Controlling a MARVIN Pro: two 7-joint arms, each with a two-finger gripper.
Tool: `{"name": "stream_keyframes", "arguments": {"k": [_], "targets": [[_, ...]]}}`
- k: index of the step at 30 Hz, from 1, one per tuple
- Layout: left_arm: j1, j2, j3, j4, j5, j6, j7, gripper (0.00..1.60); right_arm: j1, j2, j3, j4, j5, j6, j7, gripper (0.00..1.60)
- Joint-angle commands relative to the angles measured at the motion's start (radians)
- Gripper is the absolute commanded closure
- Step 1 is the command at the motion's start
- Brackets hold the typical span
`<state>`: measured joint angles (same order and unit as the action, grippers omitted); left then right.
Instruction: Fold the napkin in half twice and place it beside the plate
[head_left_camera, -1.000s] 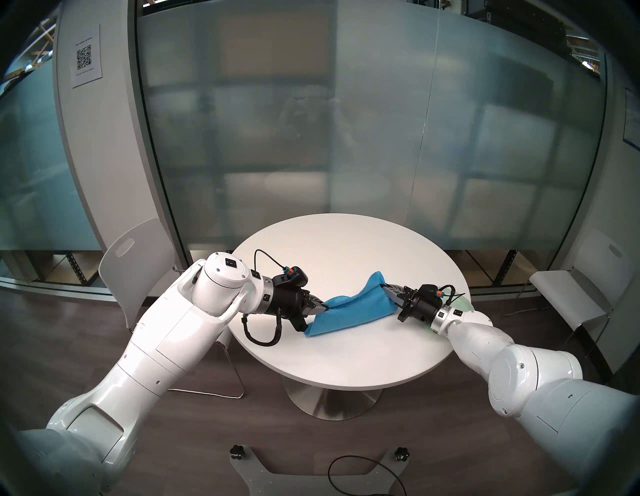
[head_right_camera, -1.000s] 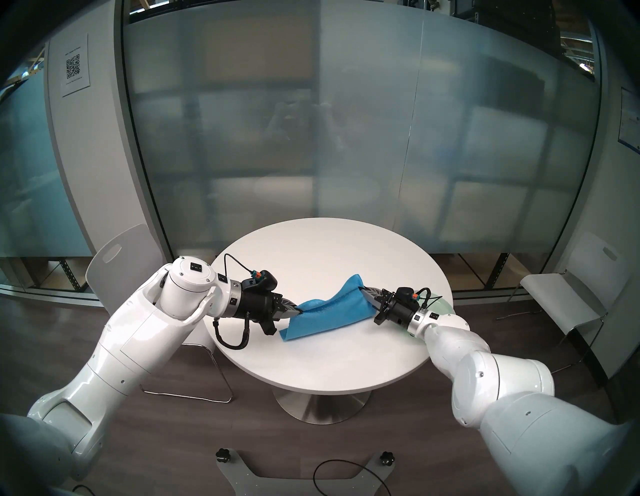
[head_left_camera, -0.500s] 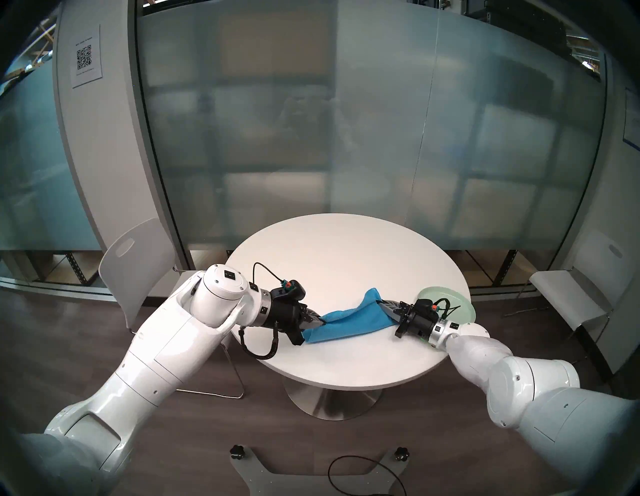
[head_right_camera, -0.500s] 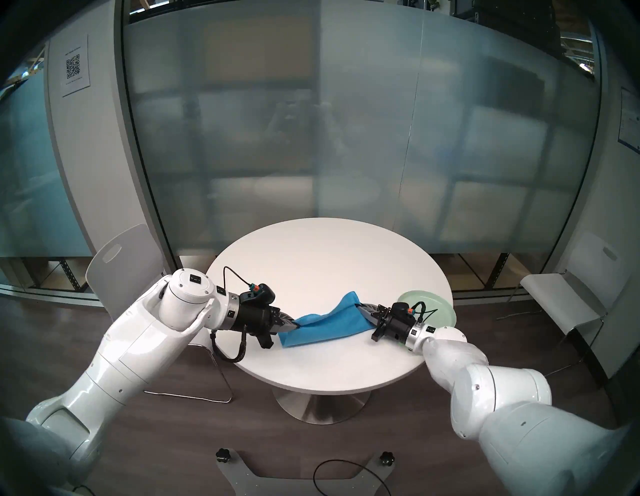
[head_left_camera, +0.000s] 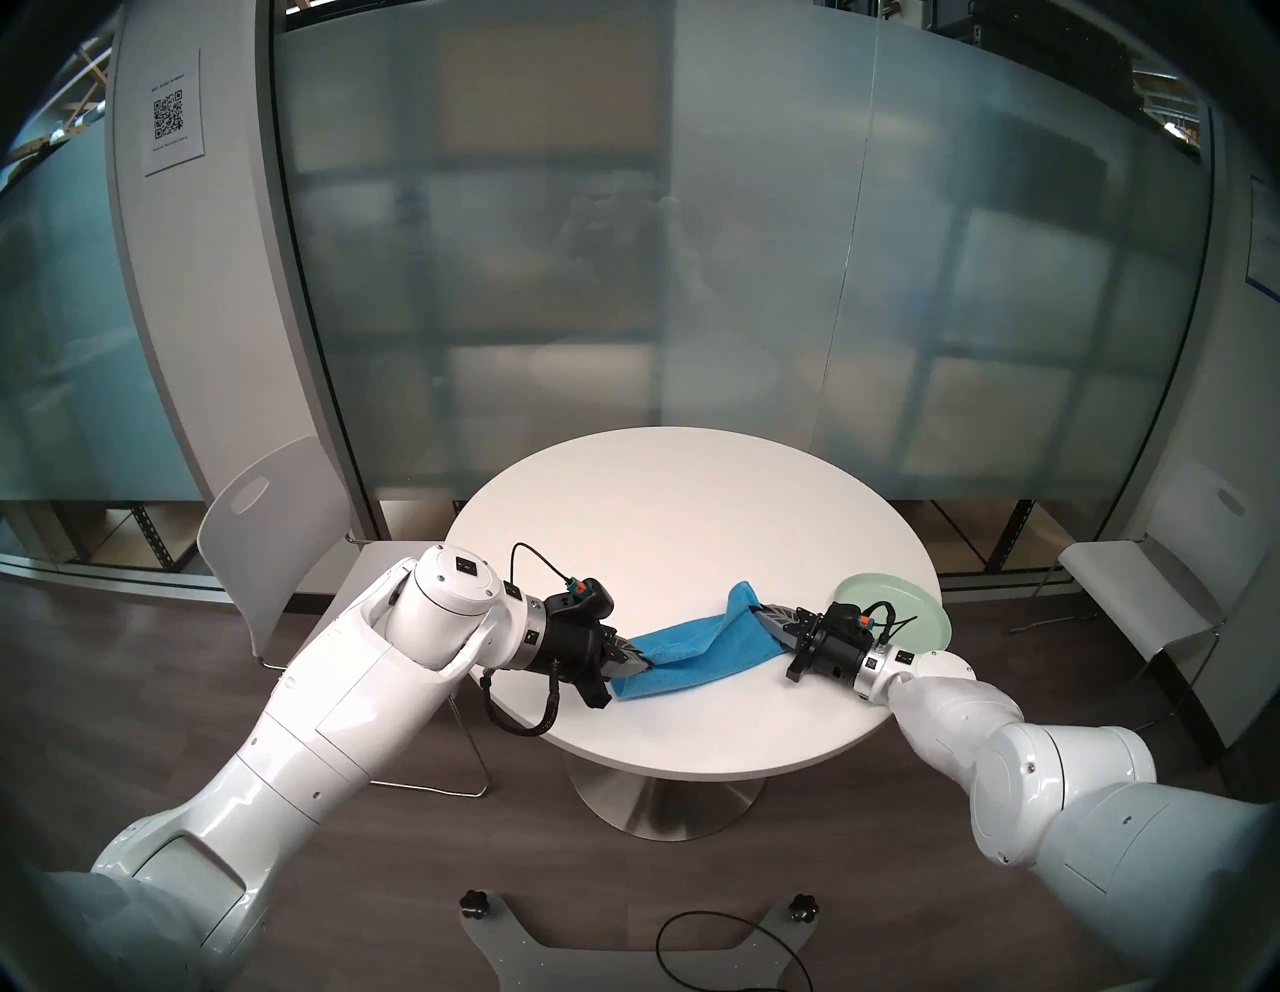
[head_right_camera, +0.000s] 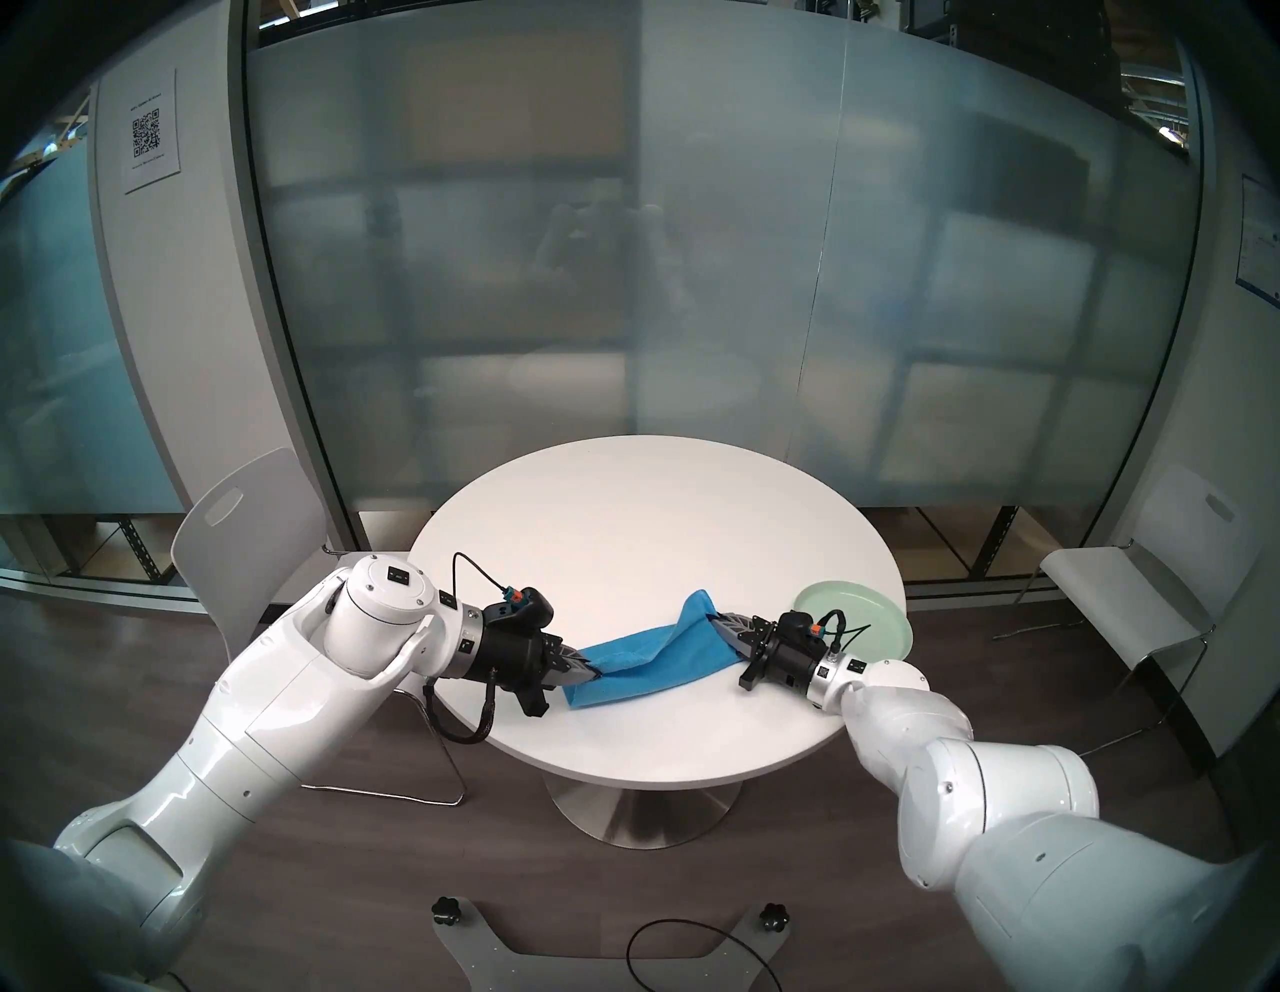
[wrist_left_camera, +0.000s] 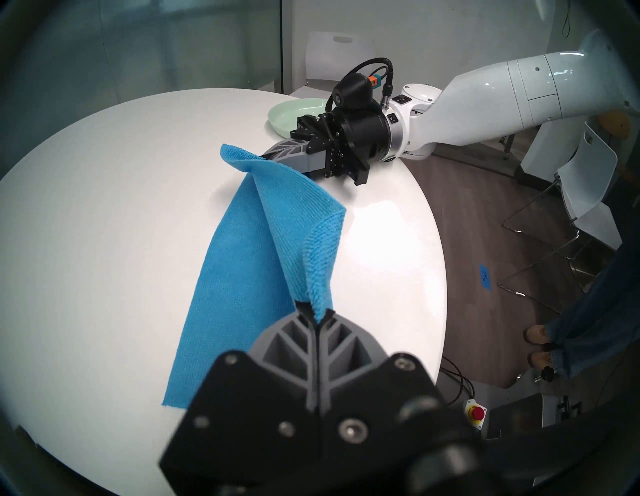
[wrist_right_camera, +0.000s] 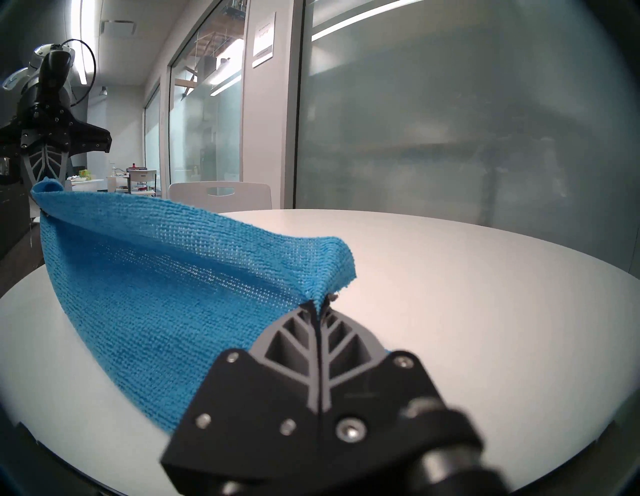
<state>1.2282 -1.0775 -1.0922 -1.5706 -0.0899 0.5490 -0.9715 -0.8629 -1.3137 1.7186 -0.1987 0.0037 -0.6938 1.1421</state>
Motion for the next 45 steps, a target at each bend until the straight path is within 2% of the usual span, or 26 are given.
{"name": "stream_keyframes", "arguments": {"k": [1,6,7,8,9,10,11,12,14,16,18,19,20,24,26,29,32,34,45], "targets": [[-0.031,-0.01,-0.006,0.005,0.005,-0.004,0.007,1.6,0.005,-0.013,-0.002,-0.03,0.01,-0.017,0.068,1.25],[-0.046,-0.009,-0.013,0.009,0.006,-0.006,0.011,1.6,0.008,-0.018,-0.005,-0.043,0.014,-0.024,0.06,1.12],[-0.051,-0.009,-0.015,0.008,0.006,-0.007,0.013,1.6,0.008,-0.02,-0.007,-0.049,0.014,-0.027,0.057,0.97],[-0.053,-0.009,-0.016,0.007,0.005,-0.007,0.014,1.53,0.008,-0.021,-0.008,-0.051,0.015,-0.028,0.056,0.91],[-0.055,-0.009,-0.017,0.006,0.005,-0.007,0.015,1.39,0.008,-0.022,-0.009,-0.054,0.015,-0.029,0.055,0.87],[-0.055,-0.009,-0.017,0.006,0.005,-0.007,0.015,1.39,0.008,-0.022,-0.009,-0.054,0.015,-0.029,0.055,0.87],[-0.057,-0.008,-0.017,0.006,0.005,-0.008,0.016,1.25,0.007,-0.023,-0.01,-0.057,0.016,-0.031,0.053,0.83],[-0.061,-0.007,-0.019,0.003,0.004,-0.009,0.017,1.04,0.007,-0.025,-0.011,-0.063,0.017,-0.033,0.049,0.61],[-0.063,-0.006,-0.021,0.001,0.004,-0.01,0.018,1.02,0.006,-0.025,-0.012,-0.067,0.018,-0.034,0.047,0.55],[-0.068,-0.005,-0.024,-0.002,0.003,-0.011,0.019,0.9,0.005,-0.025,-0.013,-0.072,0.019,-0.036,0.043,0.48],[-0.071,-0.005,-0.026,-0.004,0.003,-0.012,0.02,0.41,0.005,-0.024,-0.015,-0.078,0.02,-0.039,0.039,0.31],[-0.073,-0.004,-0.027,-0.005,0.003,-0.012,0.02,0.4,0.005,-0.024,-0.015,-0.082,0.02,-0.04,0.037,0.06],[-0.075,-0.004,-0.028,-0.005,0.002,-0.013,0.021,0.38,0.004,-0.025,-0.017,-0.088,0.021,-0.043,0.035,0.0],[-0.078,-0.004,-0.03,-0.006,0.002,-0.014,0.023,0.36,0.003,-0.025,-0.018,-0.098,0.023,-0.047,0.03,0.0],[-0.079,-0.004,-0.03,-0.005,0.002,-0.015,0.024,0.27,0.003,-0.024,-0.019,-0.108,0.024,-0.05,0.026,0.0],[-0.081,-0.004,-0.029,-0.005,0.003,-0.016,0.025,0.24,0.004,-0.022,-0.019,-0.121,0.028,-0.056,0.02,0.0],[-0.087,-0.003,-0.033,-0.006,0.003,-0.018,0.028,0.06,0.006,-0.018,-0.018,-0.137,0.031,-0.062,0.012,0.0],[-0.096,-0.002,-0.039,-0.009,0.003,-0.02,0.03,0.0,0.008,-0.014,-0.017,-0.149,0.033,-0.066,0.006,0.0],[-0.126,0.002,-0.065,-0.034,-0.001,-0.028,0.032,0.0,0.018,-0.01,0.004,-0.219,0.058,-0.078,-0.024,0.0]]}}
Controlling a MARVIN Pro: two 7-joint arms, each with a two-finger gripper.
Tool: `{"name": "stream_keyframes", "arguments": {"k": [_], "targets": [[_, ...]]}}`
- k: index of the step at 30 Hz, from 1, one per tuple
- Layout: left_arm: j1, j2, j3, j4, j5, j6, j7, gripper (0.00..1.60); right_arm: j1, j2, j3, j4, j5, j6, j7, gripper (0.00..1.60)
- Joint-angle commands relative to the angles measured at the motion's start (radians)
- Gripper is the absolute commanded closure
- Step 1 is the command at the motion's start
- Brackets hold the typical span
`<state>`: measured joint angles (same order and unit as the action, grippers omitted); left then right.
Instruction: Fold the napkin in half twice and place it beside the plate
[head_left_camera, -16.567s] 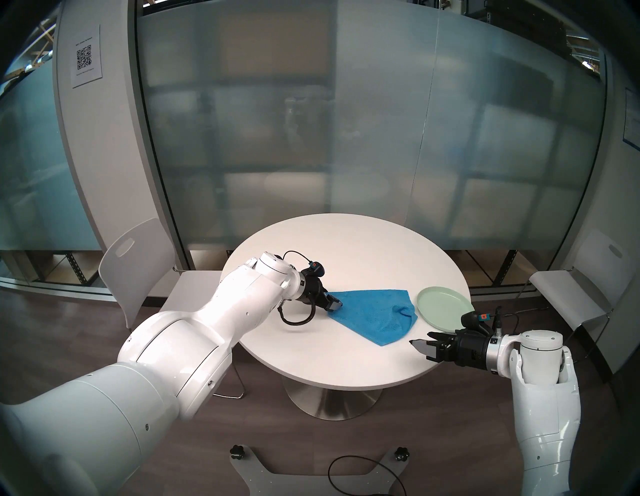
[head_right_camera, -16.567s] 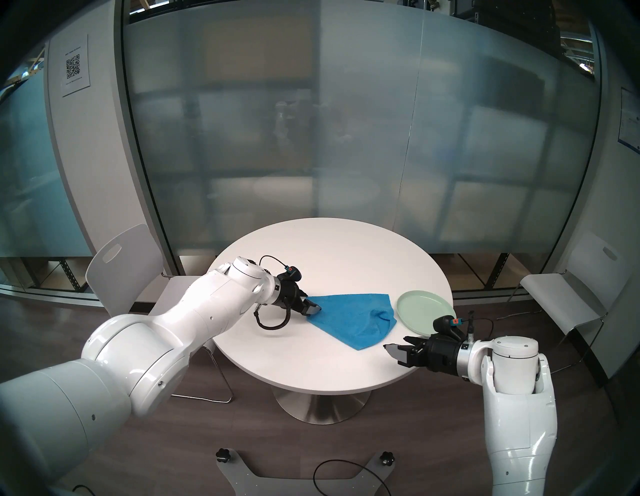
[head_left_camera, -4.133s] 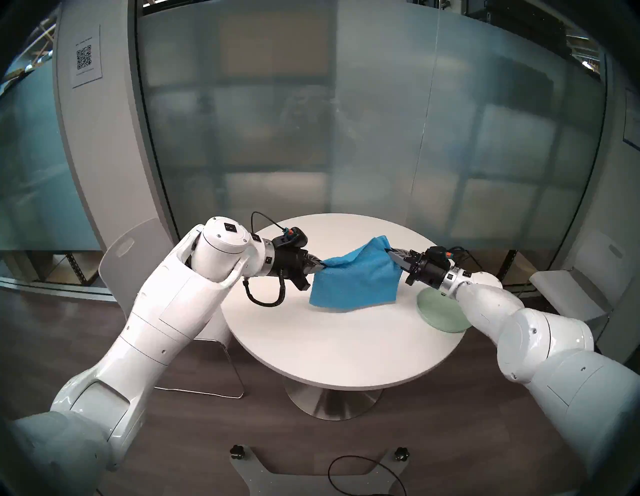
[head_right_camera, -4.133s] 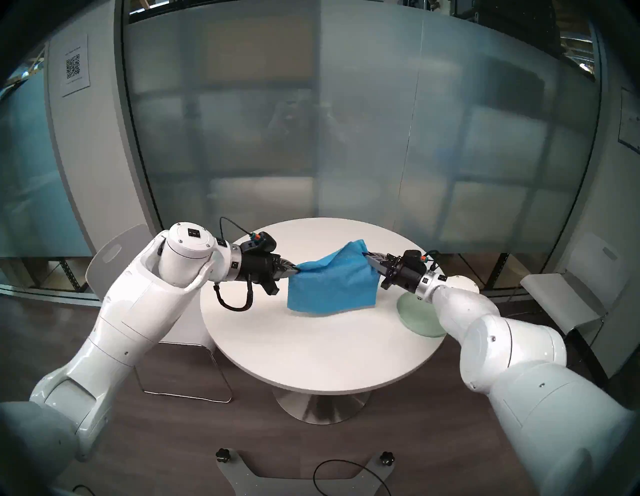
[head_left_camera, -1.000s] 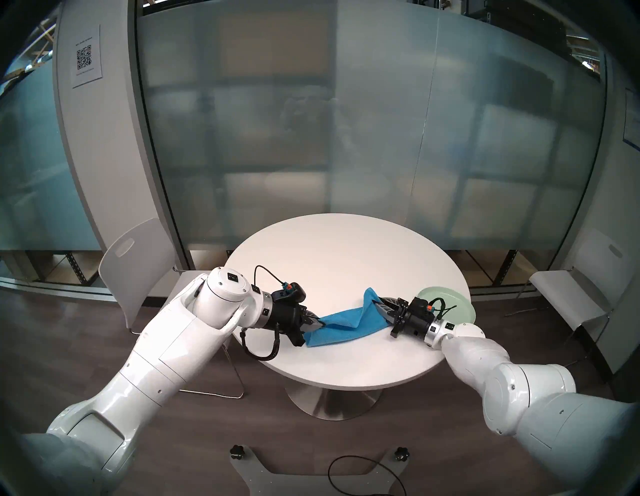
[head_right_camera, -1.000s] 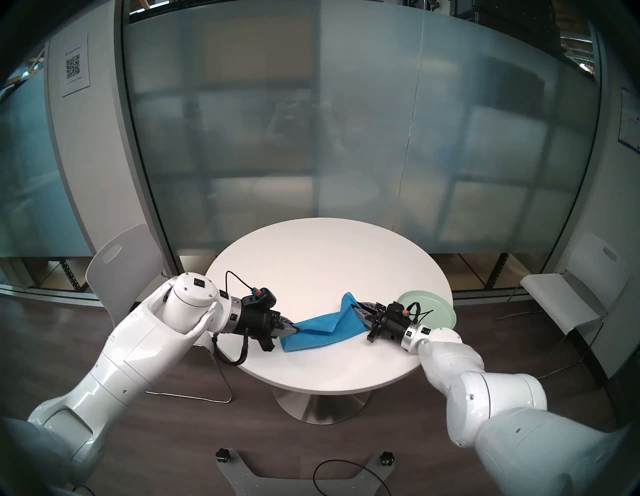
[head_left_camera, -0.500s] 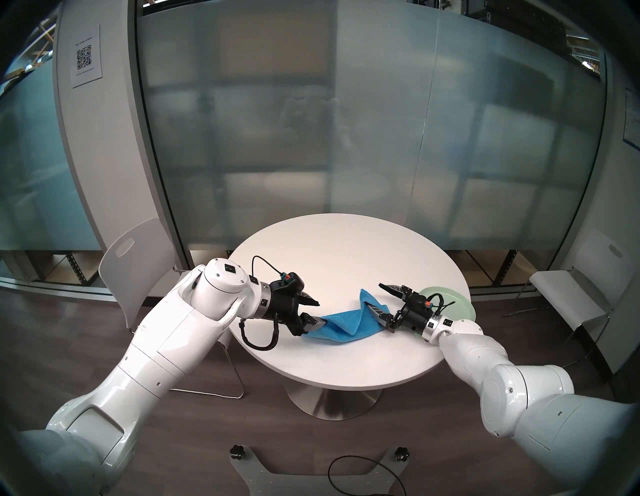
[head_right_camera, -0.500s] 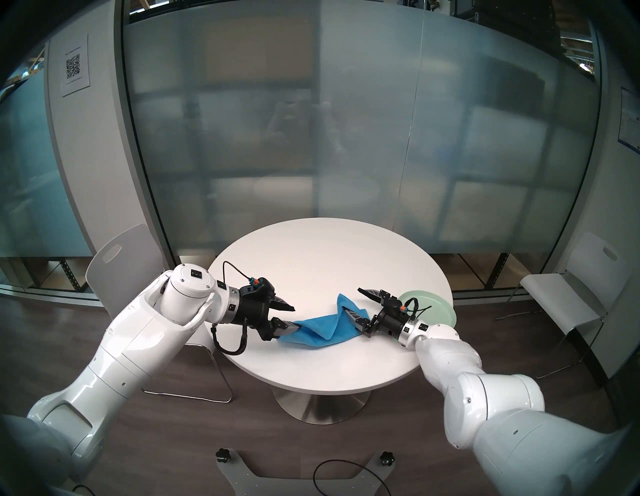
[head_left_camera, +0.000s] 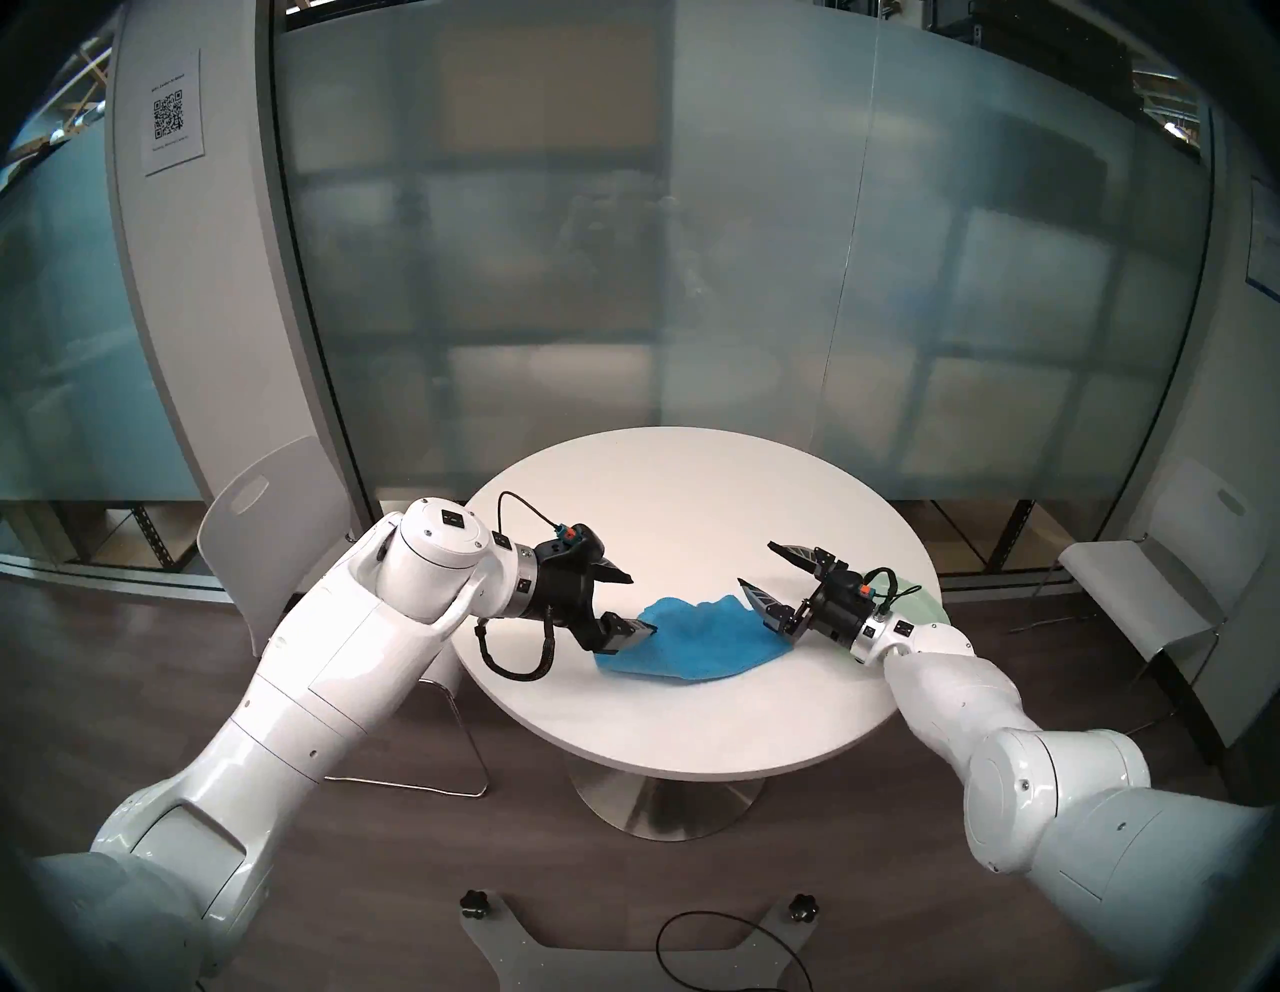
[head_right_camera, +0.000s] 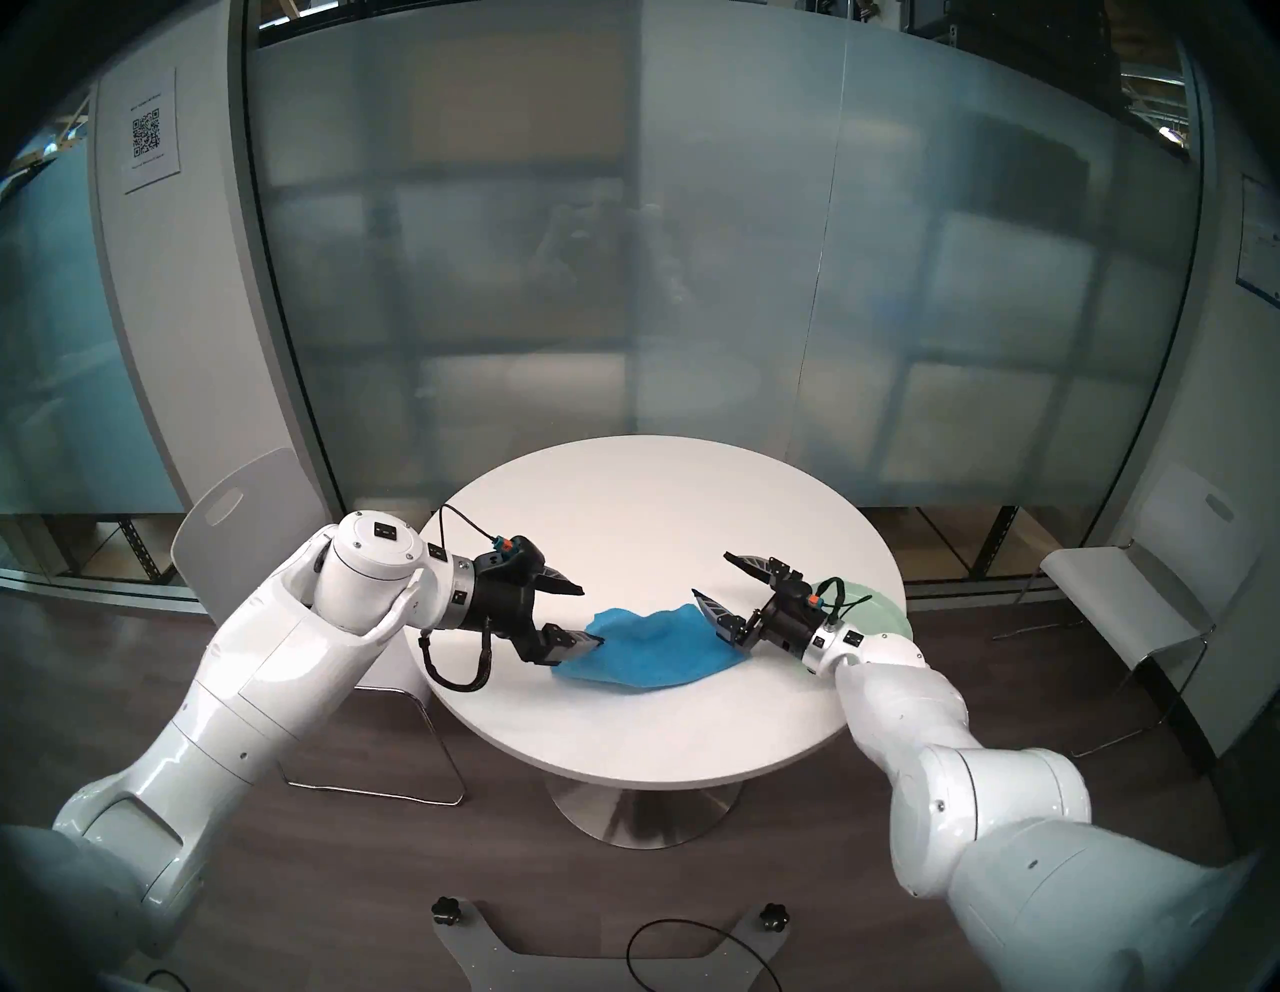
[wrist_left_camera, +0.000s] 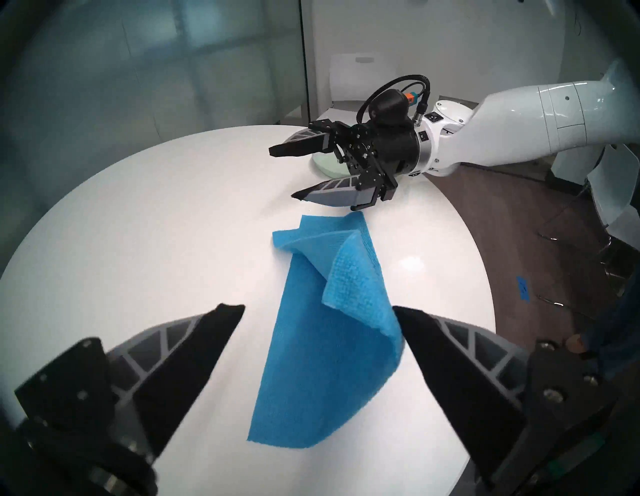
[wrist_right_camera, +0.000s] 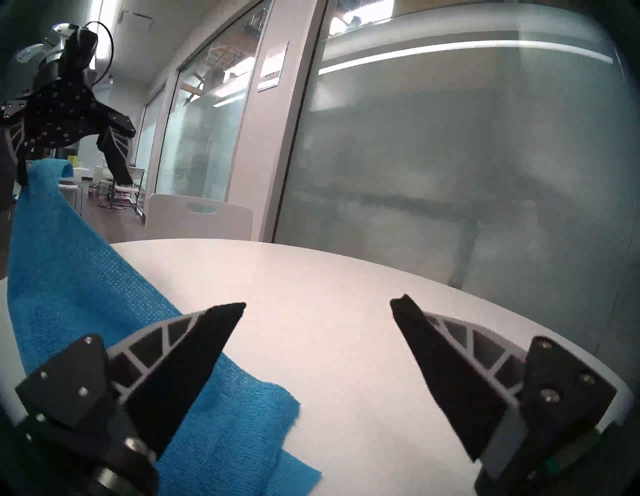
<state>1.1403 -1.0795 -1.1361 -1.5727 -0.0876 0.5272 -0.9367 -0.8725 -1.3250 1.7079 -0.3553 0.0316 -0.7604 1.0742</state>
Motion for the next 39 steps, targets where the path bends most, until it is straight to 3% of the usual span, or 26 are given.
{"name": "stream_keyframes", "arguments": {"k": [1,24,39], "targets": [[-0.039,0.004,-0.023,-0.033,-0.004,-0.007,-0.002,0.0,0.03,-0.001,0.019,-0.069,0.035,-0.012,0.041,0.0],[-0.067,-0.022,-0.041,-0.04,-0.019,-0.01,-0.002,0.0,-0.014,-0.034,0.057,-0.224,0.1,0.015,0.042,0.0],[-0.064,-0.044,-0.03,0.003,-0.015,-0.008,0.019,0.0,-0.101,-0.063,0.095,-0.307,0.154,0.092,0.084,0.0]]}}
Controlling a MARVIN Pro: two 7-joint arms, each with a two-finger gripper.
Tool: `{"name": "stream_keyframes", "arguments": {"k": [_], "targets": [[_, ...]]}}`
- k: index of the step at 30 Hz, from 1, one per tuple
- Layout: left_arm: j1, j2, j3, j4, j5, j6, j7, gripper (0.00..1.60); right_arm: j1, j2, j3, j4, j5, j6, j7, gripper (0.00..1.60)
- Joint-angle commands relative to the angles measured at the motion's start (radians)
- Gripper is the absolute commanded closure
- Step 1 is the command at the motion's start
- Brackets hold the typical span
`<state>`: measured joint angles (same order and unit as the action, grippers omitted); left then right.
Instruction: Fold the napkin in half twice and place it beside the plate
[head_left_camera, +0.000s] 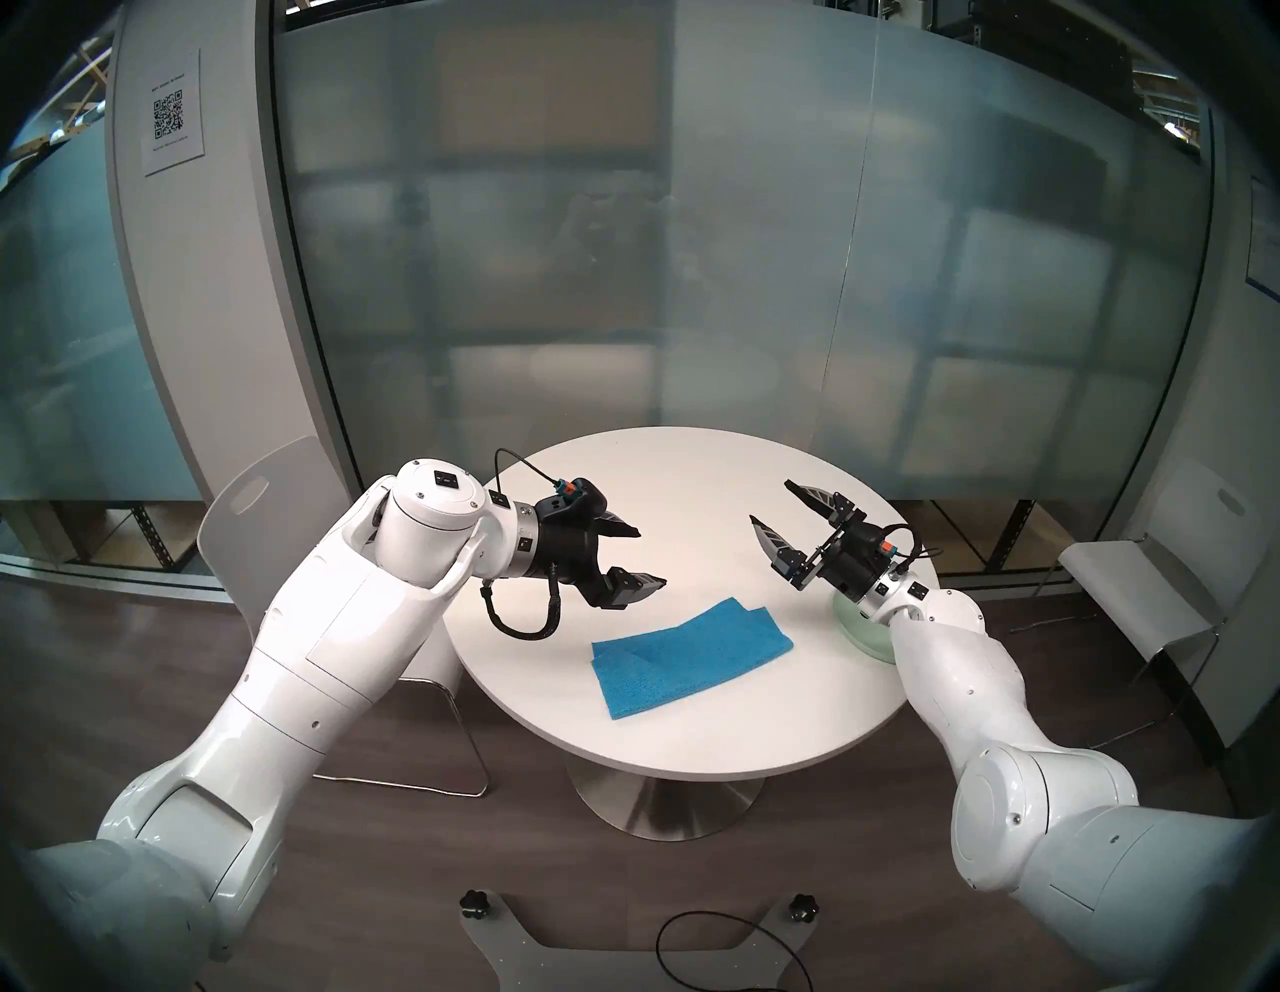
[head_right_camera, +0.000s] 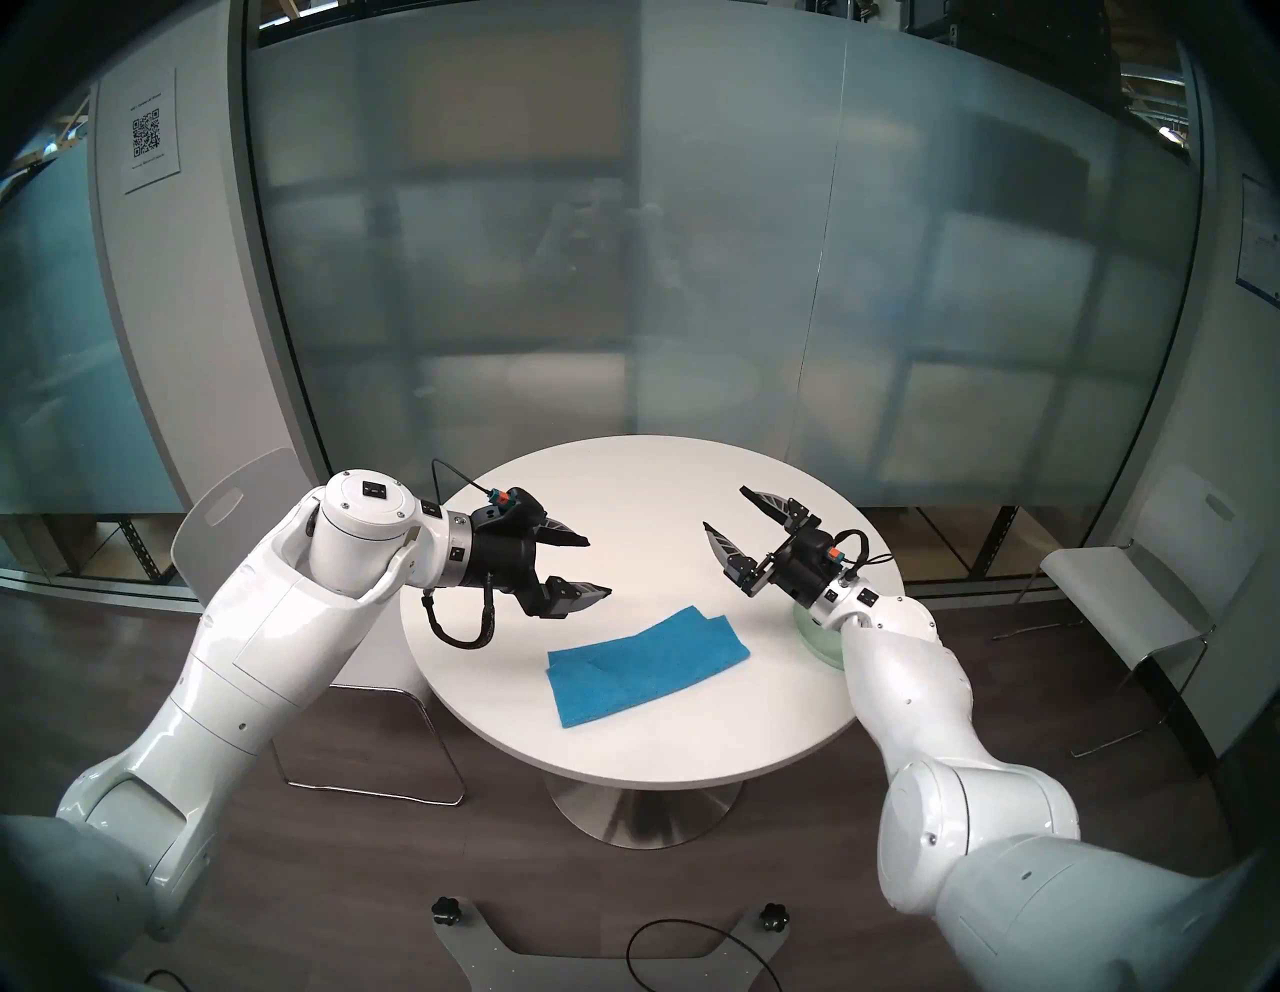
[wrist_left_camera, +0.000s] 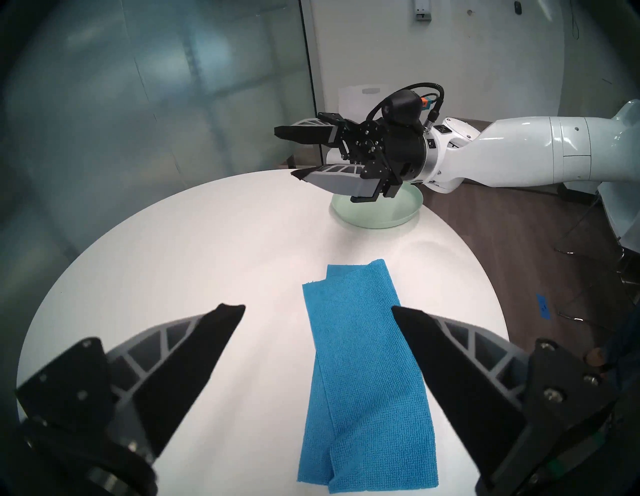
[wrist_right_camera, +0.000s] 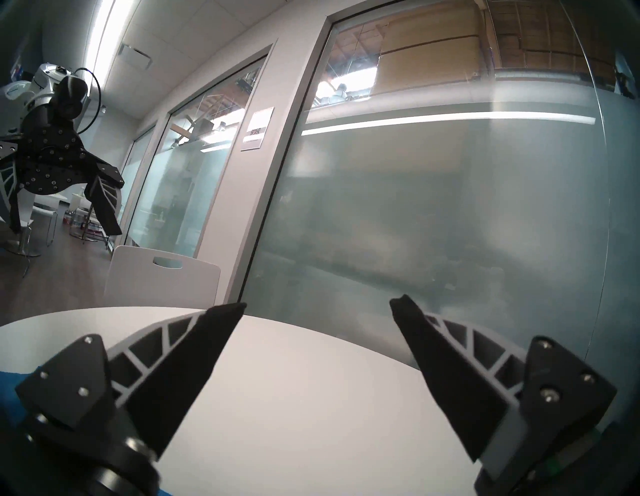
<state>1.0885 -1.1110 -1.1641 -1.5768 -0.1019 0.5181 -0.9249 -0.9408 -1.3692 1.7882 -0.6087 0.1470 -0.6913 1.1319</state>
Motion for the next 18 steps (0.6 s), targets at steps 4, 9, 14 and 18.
{"name": "stream_keyframes", "arguments": {"k": [4,9,14,18], "targets": [[-0.009,-0.011,-0.001,0.015,0.001,0.001,0.013,0.0,-0.05,-0.023,0.031,-0.074,0.052,0.032,0.038,0.0],[-0.003,-0.011,0.002,0.025,0.0,0.0,0.019,0.0,-0.085,-0.026,0.043,-0.097,0.061,0.046,0.058,0.0],[0.006,-0.011,0.008,0.032,0.0,0.001,0.023,0.0,-0.123,-0.023,0.056,-0.115,0.067,0.059,0.072,0.0],[0.014,-0.011,0.015,0.038,0.0,0.001,0.025,0.0,-0.155,-0.021,0.068,-0.129,0.071,0.068,0.083,0.0]]}}
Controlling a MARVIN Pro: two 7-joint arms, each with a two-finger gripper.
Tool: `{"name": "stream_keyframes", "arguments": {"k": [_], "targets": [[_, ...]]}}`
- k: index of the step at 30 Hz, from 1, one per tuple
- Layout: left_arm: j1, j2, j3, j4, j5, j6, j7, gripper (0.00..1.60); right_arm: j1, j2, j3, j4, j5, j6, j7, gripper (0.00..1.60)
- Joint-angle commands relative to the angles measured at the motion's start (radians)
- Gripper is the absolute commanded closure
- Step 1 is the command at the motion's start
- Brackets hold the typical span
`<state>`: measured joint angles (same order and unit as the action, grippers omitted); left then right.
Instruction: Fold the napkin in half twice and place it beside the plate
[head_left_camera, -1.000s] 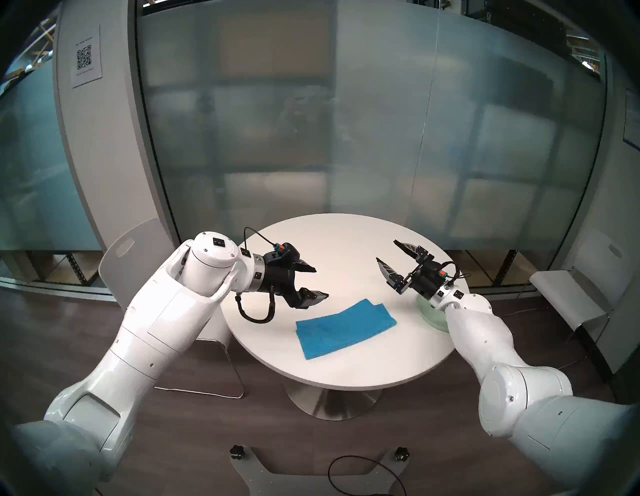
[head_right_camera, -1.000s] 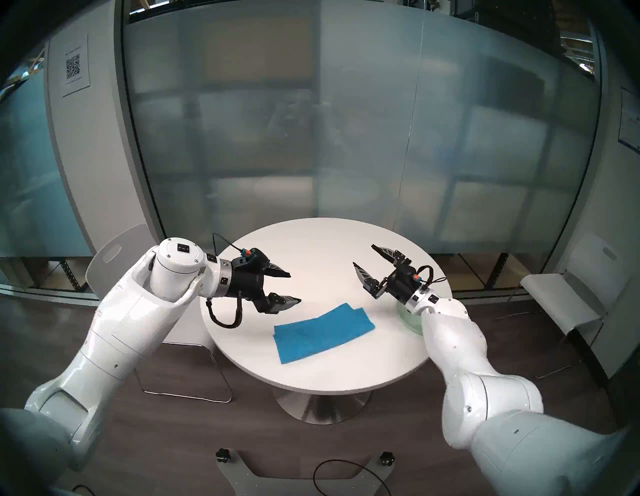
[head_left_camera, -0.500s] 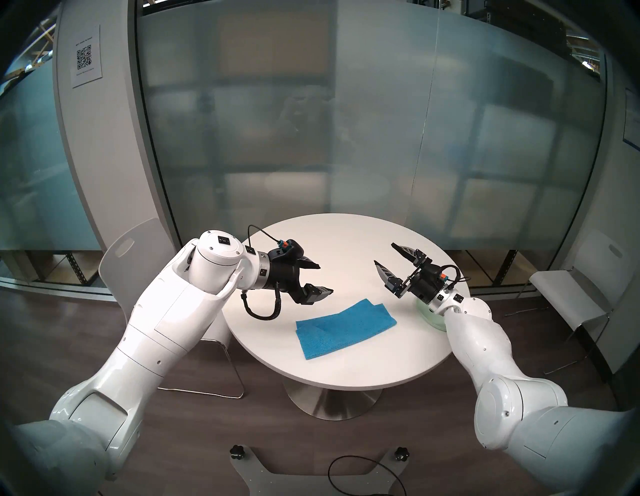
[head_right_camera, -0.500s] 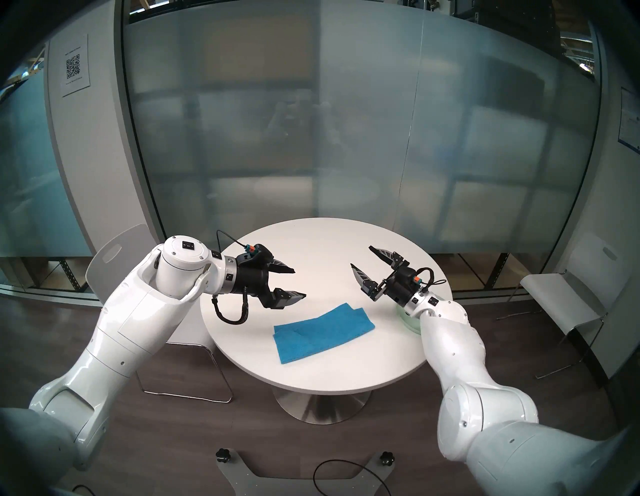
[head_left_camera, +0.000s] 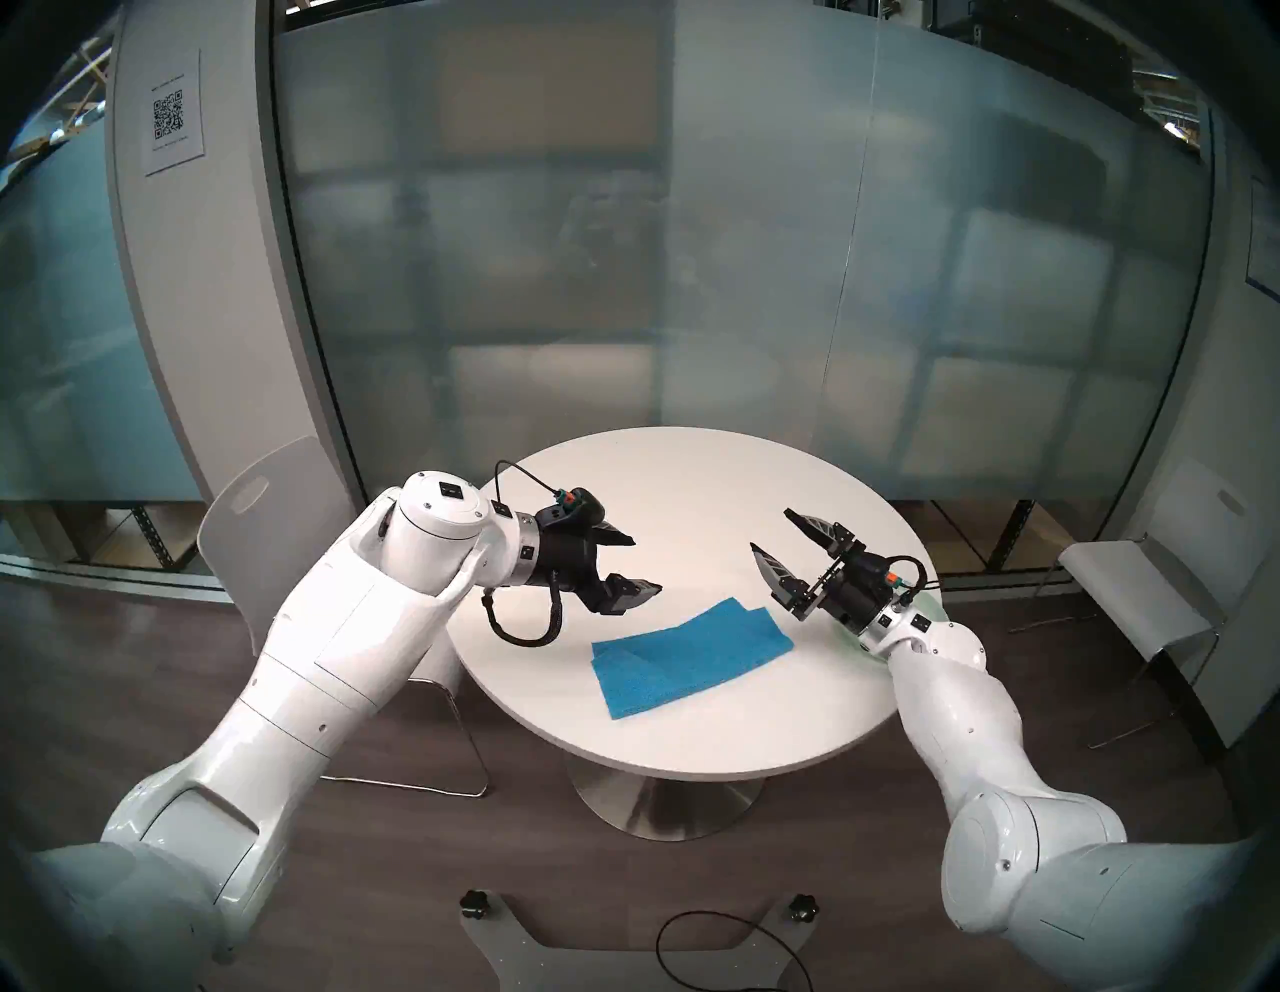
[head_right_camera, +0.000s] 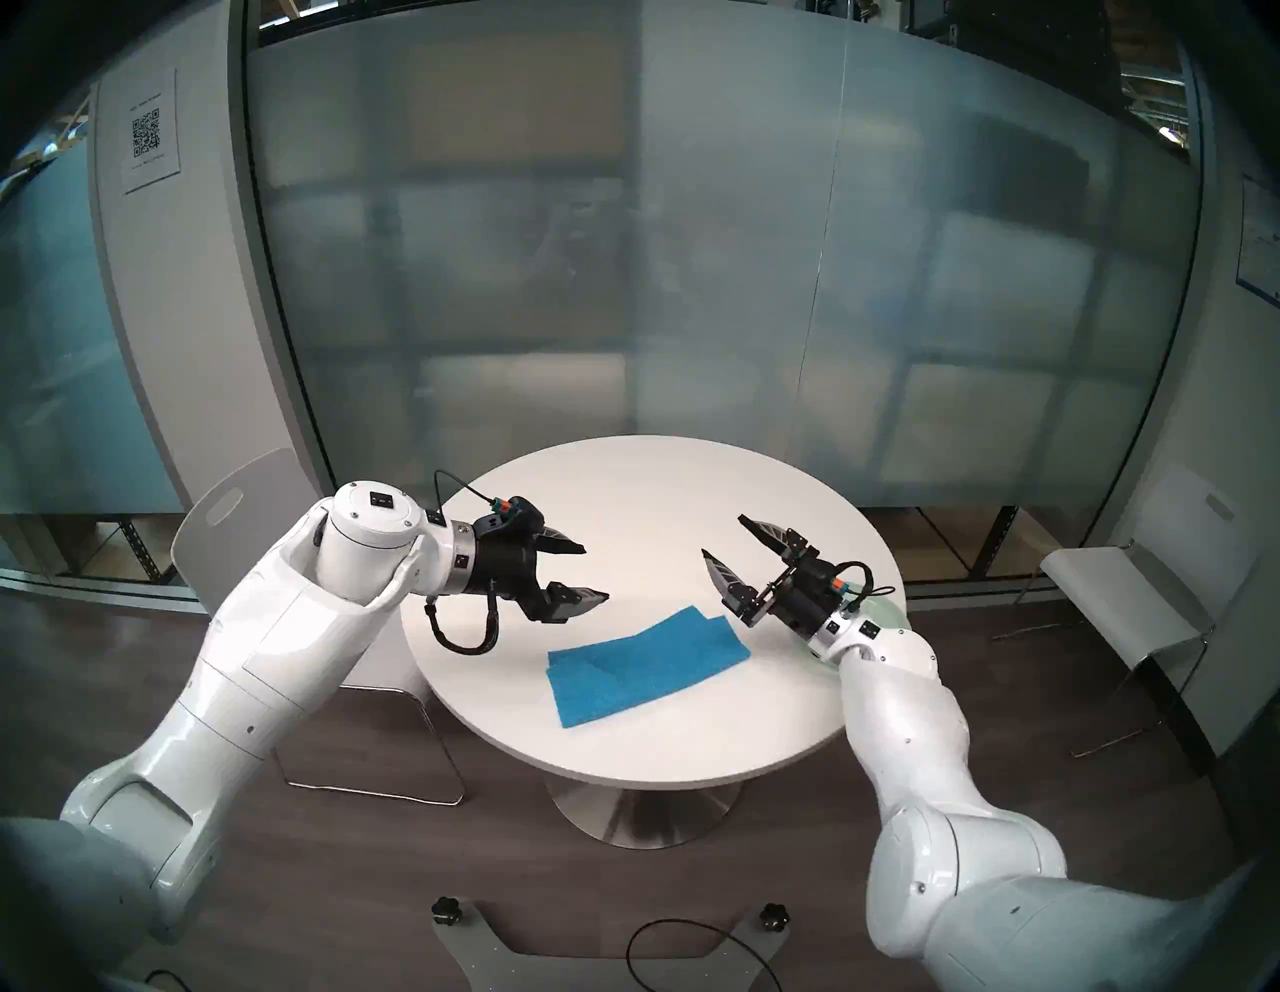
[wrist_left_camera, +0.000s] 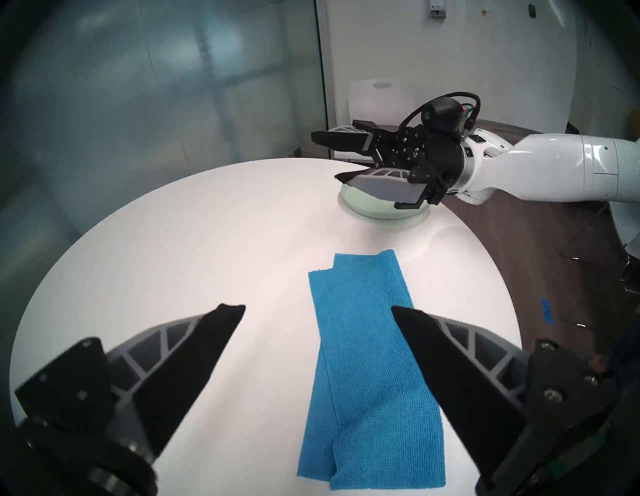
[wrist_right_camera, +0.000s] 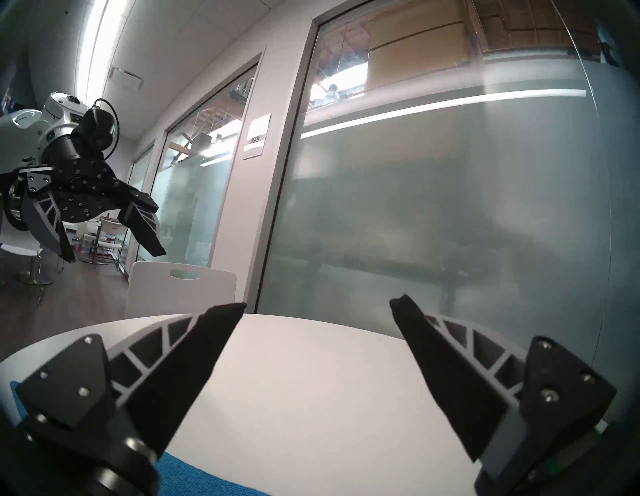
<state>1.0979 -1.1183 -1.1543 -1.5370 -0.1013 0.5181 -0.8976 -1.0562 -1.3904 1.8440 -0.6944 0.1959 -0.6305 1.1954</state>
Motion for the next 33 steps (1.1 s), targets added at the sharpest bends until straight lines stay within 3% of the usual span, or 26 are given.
{"name": "stream_keyframes", "arguments": {"k": [1,19,33], "targets": [[0.008,-0.004,0.007,0.0,-0.001,0.001,-0.002,0.0,-0.05,0.001,0.015,-0.049,0.024,0.011,0.023,0.0],[0.055,-0.012,0.072,0.017,0.0,-0.001,0.009,0.0,-0.2,-0.011,0.063,-0.133,0.045,0.049,0.073,0.0],[0.05,-0.014,0.084,0.018,-0.001,-0.003,0.022,0.0,-0.261,-0.041,0.082,-0.247,0.073,0.068,0.101,0.0]]}}
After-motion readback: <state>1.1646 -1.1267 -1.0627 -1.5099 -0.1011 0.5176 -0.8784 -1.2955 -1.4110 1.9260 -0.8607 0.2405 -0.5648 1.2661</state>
